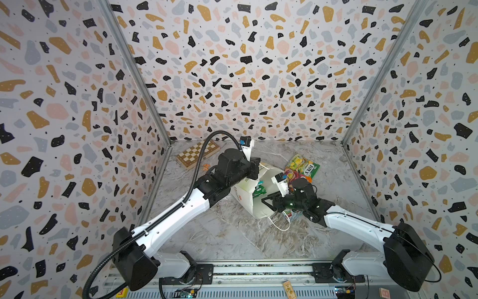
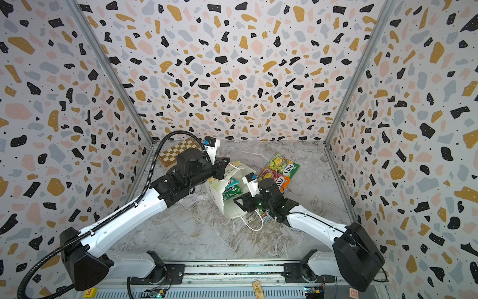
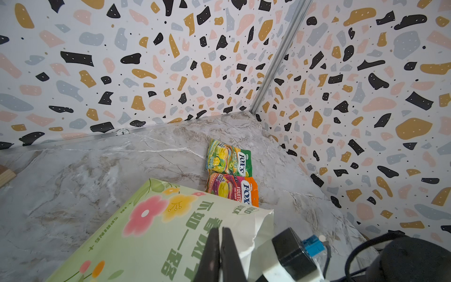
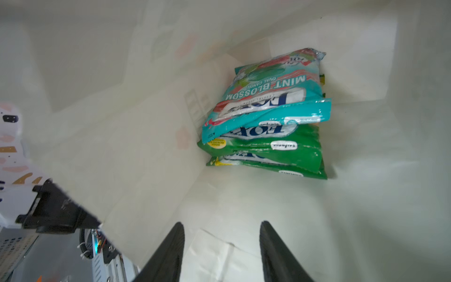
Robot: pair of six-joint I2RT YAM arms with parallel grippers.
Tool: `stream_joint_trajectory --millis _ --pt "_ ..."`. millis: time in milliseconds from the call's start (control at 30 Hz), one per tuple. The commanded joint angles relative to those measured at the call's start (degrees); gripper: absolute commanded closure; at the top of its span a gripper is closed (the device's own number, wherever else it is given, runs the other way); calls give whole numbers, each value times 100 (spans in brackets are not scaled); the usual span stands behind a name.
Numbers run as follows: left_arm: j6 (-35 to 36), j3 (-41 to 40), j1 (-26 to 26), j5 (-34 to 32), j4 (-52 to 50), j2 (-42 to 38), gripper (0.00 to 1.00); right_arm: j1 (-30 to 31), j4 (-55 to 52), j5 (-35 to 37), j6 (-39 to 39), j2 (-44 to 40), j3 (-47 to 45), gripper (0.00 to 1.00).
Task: Take the snacks out of the paper bag
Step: Pick up the snack from the paper bag.
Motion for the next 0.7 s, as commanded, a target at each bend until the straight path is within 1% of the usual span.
stream_joint_trajectory --millis 0,133,400,533,667 --pt "46 -45 -9 32 329 -172 100 70 26 230 117 279 423 49" --pt "69 -57 -10 40 341 -201 100 97 22 433 340 635 645 49" --pt "82 -111 -10 57 388 -245 100 98 -194 1179 929 1242 1152 50" --pt "89 -120 -10 66 386 -255 100 89 -231 1287 1107 1567 1421 50" --pt "92 -138 -10 84 389 -264 100 90 -259 1390 1182 1696 1605 52"
